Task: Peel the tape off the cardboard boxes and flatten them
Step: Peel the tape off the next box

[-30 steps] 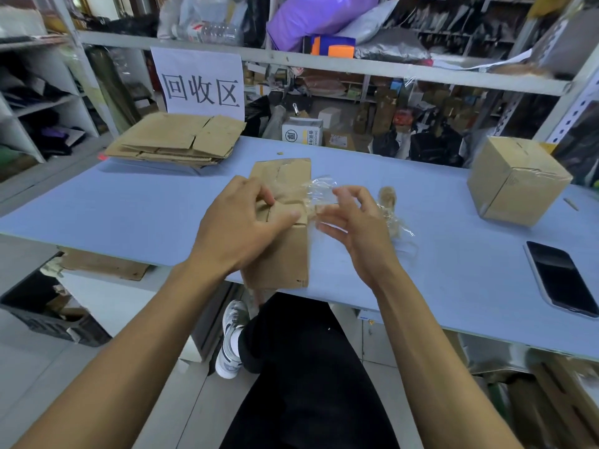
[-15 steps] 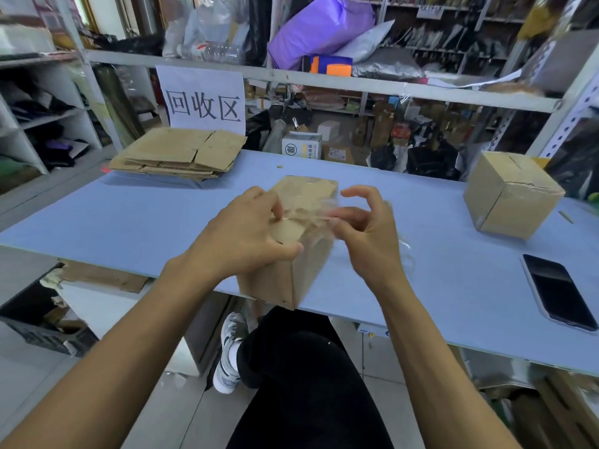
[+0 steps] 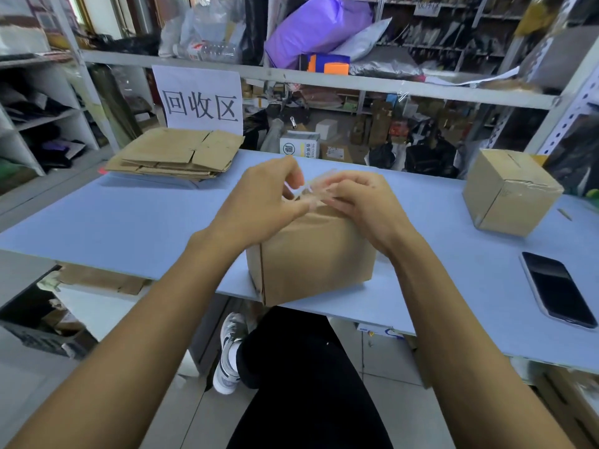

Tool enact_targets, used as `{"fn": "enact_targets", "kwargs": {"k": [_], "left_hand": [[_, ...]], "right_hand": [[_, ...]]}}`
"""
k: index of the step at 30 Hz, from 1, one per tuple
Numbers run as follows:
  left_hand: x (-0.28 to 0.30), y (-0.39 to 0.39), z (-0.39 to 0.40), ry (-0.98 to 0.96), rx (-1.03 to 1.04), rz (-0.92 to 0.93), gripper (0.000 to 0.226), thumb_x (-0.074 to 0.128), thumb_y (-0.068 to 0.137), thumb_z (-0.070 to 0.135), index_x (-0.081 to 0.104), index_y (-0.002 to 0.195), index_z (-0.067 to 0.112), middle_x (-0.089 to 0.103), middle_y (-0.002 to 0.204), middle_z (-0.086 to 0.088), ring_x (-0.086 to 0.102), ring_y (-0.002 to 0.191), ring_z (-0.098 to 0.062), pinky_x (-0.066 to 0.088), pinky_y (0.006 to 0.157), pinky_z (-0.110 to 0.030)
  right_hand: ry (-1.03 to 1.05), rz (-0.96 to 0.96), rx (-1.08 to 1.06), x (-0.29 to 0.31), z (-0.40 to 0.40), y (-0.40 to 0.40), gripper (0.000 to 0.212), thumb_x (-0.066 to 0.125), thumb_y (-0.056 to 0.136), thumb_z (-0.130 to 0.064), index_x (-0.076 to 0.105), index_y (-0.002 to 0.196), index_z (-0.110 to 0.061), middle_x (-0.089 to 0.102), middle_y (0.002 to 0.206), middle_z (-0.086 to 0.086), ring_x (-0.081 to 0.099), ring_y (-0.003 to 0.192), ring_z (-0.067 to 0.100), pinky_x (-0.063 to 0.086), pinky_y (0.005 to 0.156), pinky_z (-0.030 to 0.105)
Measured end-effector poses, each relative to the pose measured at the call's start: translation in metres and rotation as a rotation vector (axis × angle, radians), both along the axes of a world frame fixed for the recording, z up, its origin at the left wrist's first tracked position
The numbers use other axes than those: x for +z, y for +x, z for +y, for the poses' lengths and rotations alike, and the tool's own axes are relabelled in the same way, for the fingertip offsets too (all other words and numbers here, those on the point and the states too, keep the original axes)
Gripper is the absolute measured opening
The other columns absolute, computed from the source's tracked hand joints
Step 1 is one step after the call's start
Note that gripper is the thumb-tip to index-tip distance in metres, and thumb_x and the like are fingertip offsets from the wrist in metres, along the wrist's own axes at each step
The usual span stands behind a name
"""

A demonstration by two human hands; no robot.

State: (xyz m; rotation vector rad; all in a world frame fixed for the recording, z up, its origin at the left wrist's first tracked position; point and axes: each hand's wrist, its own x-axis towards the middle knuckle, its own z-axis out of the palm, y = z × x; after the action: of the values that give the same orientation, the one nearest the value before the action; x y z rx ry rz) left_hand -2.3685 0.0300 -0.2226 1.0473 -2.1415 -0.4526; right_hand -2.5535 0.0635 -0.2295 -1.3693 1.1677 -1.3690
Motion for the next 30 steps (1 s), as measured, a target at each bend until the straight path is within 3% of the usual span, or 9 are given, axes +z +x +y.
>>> {"fn": "enact_targets", "kwargs": {"k": [5, 11, 15, 16, 18, 21, 24, 26, 30], "left_hand": [[-0.021, -0.012, -0.008, 0.085, -0.02, 0.214, 0.006, 0.069, 0.08, 0.032, 0.064, 0.08, 0.031, 0.067, 0.079, 0.004, 0.063, 0.073, -0.013, 0.051, 0.07, -0.033], [-0.03, -0.012, -0.002, 0.133, -0.054, 0.221, 0.026, 0.071, 0.087, 0.011, 0.056, 0.082, 0.031, 0.064, 0.071, 0.007, 0.053, 0.066, -0.011, 0.04, 0.065, -0.025], [-0.033, -0.012, 0.0, 0.103, -0.005, 0.223, 0.018, 0.064, 0.089, 0.013, 0.058, 0.086, 0.029, 0.061, 0.073, 0.008, 0.059, 0.072, -0.018, 0.047, 0.072, -0.034], [-0.034, -0.011, 0.0, 0.101, 0.001, 0.219, 0.018, 0.062, 0.09, 0.012, 0.059, 0.086, 0.029, 0.062, 0.076, 0.007, 0.061, 0.076, -0.021, 0.049, 0.075, -0.037], [-0.032, -0.01, 0.003, 0.062, -0.006, 0.182, 0.028, 0.058, 0.089, 0.007, 0.062, 0.081, 0.034, 0.065, 0.082, 0.006, 0.062, 0.083, -0.02, 0.05, 0.08, -0.037], [-0.026, -0.01, 0.011, 0.075, -0.032, 0.165, 0.022, 0.049, 0.078, 0.022, 0.071, 0.078, 0.024, 0.065, 0.089, 0.0, 0.06, 0.087, -0.015, 0.047, 0.079, -0.026], [-0.025, -0.006, 0.01, 0.112, -0.021, 0.187, 0.025, 0.06, 0.083, 0.04, 0.071, 0.076, 0.018, 0.064, 0.093, 0.0, 0.061, 0.087, -0.011, 0.047, 0.078, -0.021], [-0.024, -0.003, 0.006, 0.122, 0.022, 0.161, 0.01, 0.075, 0.082, 0.024, 0.067, 0.076, 0.021, 0.063, 0.095, 0.0, 0.062, 0.087, -0.013, 0.05, 0.08, -0.024], [-0.016, 0.003, -0.005, 0.086, 0.076, 0.037, 0.026, 0.076, 0.078, 0.009, 0.066, 0.092, 0.028, 0.057, 0.104, 0.002, 0.063, 0.088, -0.013, 0.043, 0.073, -0.014]], "right_hand": [[0.086, 0.2, 0.011, 0.002, -0.006, -0.005, 0.009, 0.075, 0.085, -0.014, 0.067, 0.08, -0.016, 0.069, 0.092, 0.017, 0.07, 0.1, 0.028, 0.048, 0.106, 0.052], [0.155, 0.005, 0.414, 0.006, 0.003, -0.034, 0.022, 0.051, 0.098, 0.007, 0.058, 0.117, -0.002, 0.063, 0.122, 0.018, 0.059, 0.122, 0.03, 0.043, 0.114, 0.039], [0.157, -0.129, 0.427, 0.003, 0.004, -0.038, 0.033, 0.055, 0.098, -0.024, 0.06, 0.124, -0.005, 0.064, 0.129, 0.011, 0.058, 0.128, 0.027, 0.041, 0.115, 0.041], [0.123, -0.082, 0.336, 0.004, 0.007, -0.039, 0.031, 0.057, 0.097, -0.028, 0.063, 0.121, -0.009, 0.067, 0.127, 0.006, 0.06, 0.125, 0.021, 0.044, 0.112, 0.037], [0.019, 0.294, 0.08, 0.003, 0.006, -0.039, 0.024, 0.068, 0.094, -0.028, 0.068, 0.117, -0.023, 0.067, 0.125, -0.011, 0.06, 0.121, 0.005, 0.043, 0.104, 0.027], [0.103, 0.826, 0.055, -0.003, 0.005, -0.036, 0.051, 0.081, 0.078, -0.049, 0.062, 0.124, -0.044, 0.05, 0.14, -0.022, 0.041, 0.132, -0.001, 0.032, 0.111, 0.029], [0.193, 0.851, 0.072, -0.002, 0.009, -0.032, 0.07, 0.081, 0.074, -0.057, 0.054, 0.137, -0.044, 0.038, 0.153, -0.02, 0.034, 0.134, 0.001, 0.027, 0.109, 0.026], [0.164, 0.871, 0.042, 0.0, 0.011, -0.029, 0.069, 0.079, 0.076, -0.057, 0.054, 0.138, -0.04, 0.04, 0.15, -0.02, 0.035, 0.125, -0.002, 0.028, 0.1, 0.019], [0.074, 0.88, 0.01, -0.005, 0.017, -0.014, 0.061, 0.076, 0.083, -0.051, 0.056, 0.137, -0.031, 0.044, 0.127, -0.022, 0.033, 0.116, -0.005, 0.02, 0.08, -0.009]]}}
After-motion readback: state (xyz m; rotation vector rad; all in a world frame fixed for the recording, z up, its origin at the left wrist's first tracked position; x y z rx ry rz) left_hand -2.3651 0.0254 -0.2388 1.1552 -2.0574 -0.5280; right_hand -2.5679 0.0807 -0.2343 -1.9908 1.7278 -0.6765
